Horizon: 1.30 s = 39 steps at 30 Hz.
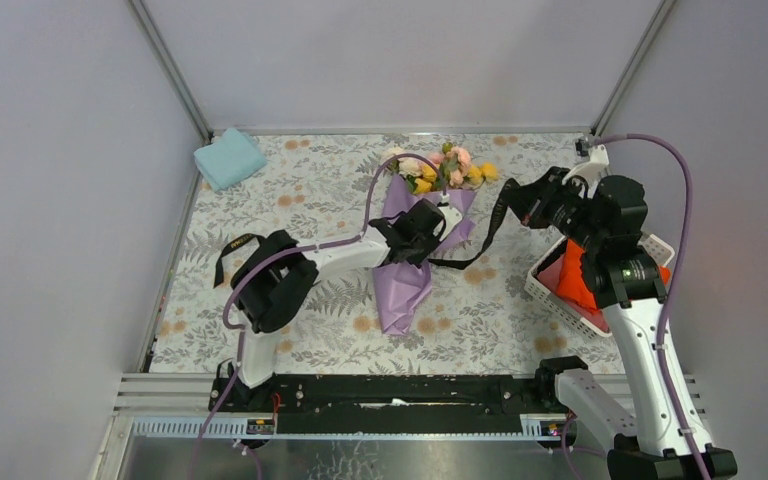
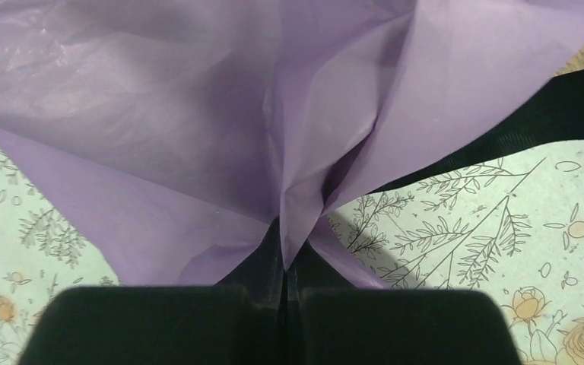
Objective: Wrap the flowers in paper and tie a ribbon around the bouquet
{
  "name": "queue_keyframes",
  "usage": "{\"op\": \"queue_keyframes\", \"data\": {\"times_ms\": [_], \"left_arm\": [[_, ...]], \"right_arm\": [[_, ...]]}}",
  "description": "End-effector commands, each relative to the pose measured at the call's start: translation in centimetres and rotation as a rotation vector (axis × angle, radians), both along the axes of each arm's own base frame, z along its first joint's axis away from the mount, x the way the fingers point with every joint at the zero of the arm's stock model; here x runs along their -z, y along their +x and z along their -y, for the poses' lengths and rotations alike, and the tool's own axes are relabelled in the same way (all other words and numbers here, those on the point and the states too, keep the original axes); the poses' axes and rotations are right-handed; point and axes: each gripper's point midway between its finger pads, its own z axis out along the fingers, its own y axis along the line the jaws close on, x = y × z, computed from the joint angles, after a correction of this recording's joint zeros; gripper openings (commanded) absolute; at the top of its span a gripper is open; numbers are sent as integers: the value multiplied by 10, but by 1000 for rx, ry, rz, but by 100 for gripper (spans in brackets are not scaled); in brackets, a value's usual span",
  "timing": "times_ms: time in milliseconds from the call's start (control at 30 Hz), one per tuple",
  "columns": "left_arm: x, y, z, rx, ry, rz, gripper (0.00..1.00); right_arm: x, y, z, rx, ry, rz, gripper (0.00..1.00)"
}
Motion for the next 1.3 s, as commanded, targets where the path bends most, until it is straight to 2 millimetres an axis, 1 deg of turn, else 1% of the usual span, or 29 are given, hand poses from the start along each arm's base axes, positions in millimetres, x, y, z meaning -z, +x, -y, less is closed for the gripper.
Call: {"op": "queue_keyframes", "data": {"times_ms": [0, 67, 100, 167, 267, 367, 433, 567, 633, 700, 733, 800, 867, 933, 1000, 1033, 1100, 1200, 1267], "left_arm": [[4, -5, 19, 1, -54, -14, 0], [7, -14, 20, 8, -60, -28, 0], [8, -18, 19, 15, -65, -33, 0], [10, -28, 21, -7, -98, -63, 0], [18, -42, 28, 3, -115, -97, 0], [25, -48, 35, 11, -113, -131, 0], [28, -48, 35, 5, -110, -139, 0], [27, -48, 35, 6, -118, -132, 0], [28, -48, 36, 10, -114, -133, 0], [28, -46, 38, 17, -110, -130, 2], [27, -45, 38, 19, -111, -126, 8], [25, -44, 40, 32, -110, -116, 15], [22, -42, 41, 45, -108, -102, 24], [17, -41, 41, 59, -104, -90, 33], [9, -47, 46, 112, -122, -104, 43], [1, -50, 49, 130, -135, -109, 49], [-22, -53, 54, 207, -153, -96, 61], [-59, -67, 59, 347, -179, -87, 76], [-80, -78, 53, 433, -177, -76, 84]], "right_arm": [[-57, 3, -27, -131, 142, 141, 0], [-58, 25, -23, -72, 181, 143, 0], [-53, 39, -23, -53, 207, 135, 0], [-44, 60, -28, -41, 276, 114, 0], [-24, 86, -40, -40, 358, 45, 0], [4, 111, -56, -19, 343, 0, 0], [28, 128, -62, -3, 338, -51, 0], [81, 156, -68, 38, 318, -156, 0], [112, 164, -76, 39, 299, -227, 0], [147, 166, -90, 19, 269, -301, 0], [166, 165, -99, 2, 253, -346, 0], [199, 161, -114, -41, 235, -420, 0], [228, 158, -125, -82, 228, -481, 0], [253, 156, -126, -85, 215, -535, 0], [279, 153, -120, -54, 169, -582, 0], [288, 152, -116, -36, 144, -595, 0], [300, 151, -108, -6, 101, -605, 0], [311, 150, -101, 18, 57, -610, 0], [316, 148, -97, 24, 32, -617, 0]]}}
